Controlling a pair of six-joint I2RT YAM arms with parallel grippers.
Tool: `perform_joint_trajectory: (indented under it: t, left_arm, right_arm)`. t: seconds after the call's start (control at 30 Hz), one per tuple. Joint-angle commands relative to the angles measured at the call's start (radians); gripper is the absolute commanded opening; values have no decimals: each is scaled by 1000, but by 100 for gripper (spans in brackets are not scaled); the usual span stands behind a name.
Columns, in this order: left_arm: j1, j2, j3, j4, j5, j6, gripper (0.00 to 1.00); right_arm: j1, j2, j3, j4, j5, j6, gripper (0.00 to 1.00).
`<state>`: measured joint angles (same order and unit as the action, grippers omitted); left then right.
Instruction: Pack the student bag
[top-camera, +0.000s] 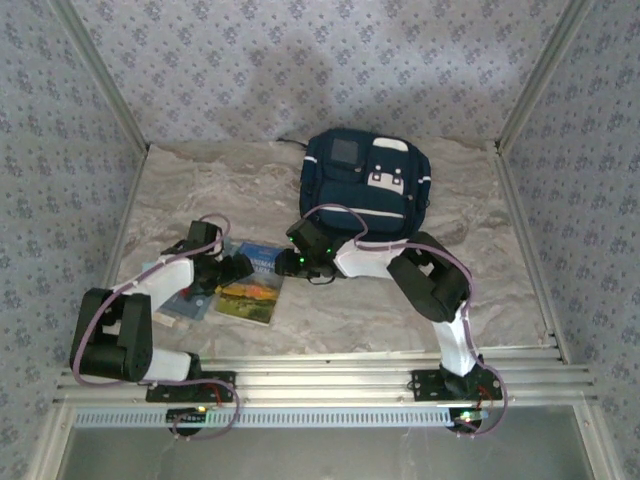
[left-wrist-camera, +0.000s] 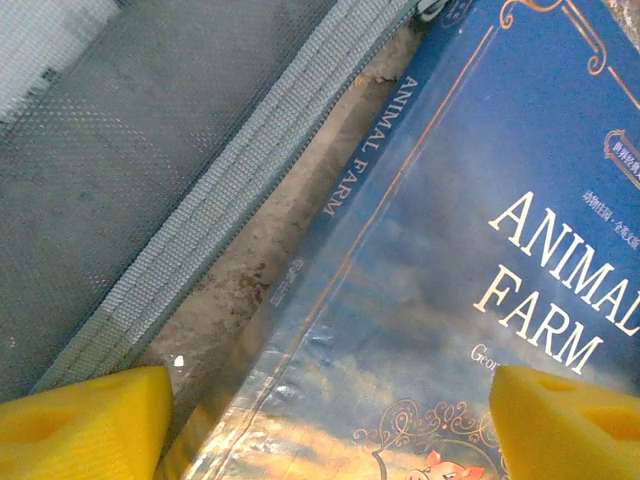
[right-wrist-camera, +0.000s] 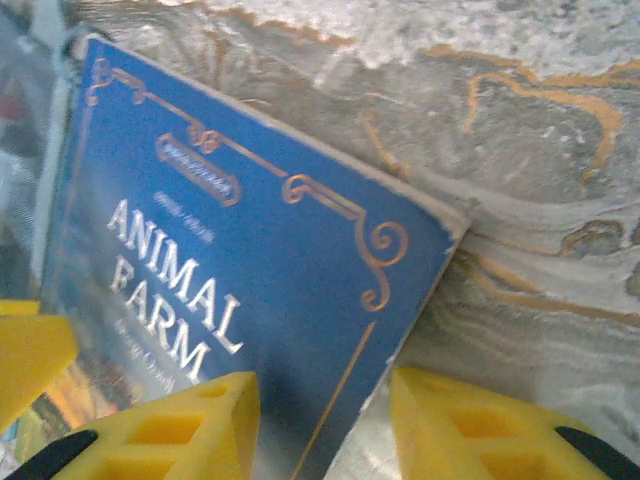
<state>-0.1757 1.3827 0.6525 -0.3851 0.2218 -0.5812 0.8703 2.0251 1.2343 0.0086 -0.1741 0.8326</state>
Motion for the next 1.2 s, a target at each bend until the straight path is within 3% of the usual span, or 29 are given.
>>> perform_joint_trajectory:
  t: [0.0, 0.2, 0.3, 0.43, 0.6, 0.8, 1.17]
  left_arm:
    - [-28, 1, -33, 28, 140, -65, 82]
    - [-94, -105, 12, 8, 192, -169, 84]
    - [-91, -129, 40, -51, 135, -138, 87]
    - [-79, -106, 50, -110, 67, -95, 88]
    - [-79, -70, 18, -64, 57, -85, 87]
    - [-80, -55, -59, 59, 96, -68, 85]
    - [-103, -6, -146, 280, 211, -23, 76]
  right_arm:
    - [-37, 23, 23, 18, 6, 25, 41]
    - [-90, 30, 64, -18, 22, -27, 41]
    - [-108, 15, 61, -45, 25, -52, 43]
    - [-101, -32, 51, -119, 36, -104, 57]
    - [-53, -77, 28, -199, 22, -143, 58]
    - [-13, -89, -9, -200, 9, -128, 53]
    - [-16, -15, 2, -159, -25, -73, 32]
